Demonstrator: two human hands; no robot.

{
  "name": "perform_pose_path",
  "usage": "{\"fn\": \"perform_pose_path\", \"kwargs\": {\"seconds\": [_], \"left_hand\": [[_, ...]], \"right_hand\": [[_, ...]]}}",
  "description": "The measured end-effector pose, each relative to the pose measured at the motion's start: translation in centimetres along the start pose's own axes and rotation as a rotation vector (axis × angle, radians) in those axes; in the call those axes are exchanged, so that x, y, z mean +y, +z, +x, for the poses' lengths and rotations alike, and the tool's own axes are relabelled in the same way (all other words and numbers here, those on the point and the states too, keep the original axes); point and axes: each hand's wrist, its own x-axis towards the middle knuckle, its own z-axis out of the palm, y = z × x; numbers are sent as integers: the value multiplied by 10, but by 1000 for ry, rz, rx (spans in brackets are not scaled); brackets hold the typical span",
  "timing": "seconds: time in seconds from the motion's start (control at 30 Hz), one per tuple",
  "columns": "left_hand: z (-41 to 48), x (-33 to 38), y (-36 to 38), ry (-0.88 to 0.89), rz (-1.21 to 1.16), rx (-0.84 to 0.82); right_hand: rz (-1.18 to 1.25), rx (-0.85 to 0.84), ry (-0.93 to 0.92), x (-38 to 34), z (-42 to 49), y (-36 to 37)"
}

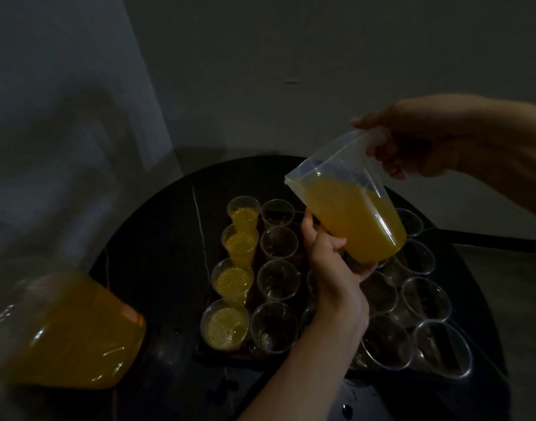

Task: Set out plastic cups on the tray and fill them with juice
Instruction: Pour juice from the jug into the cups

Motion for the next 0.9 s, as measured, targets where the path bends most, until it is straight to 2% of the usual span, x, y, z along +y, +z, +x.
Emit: {"fn": "perform_pose_path", "kwargs": {"seconds": [0.9], "left_hand": [[1, 3, -1, -43, -43, 15]], "right_hand": [[-86, -34, 41, -10, 16, 1]]}}
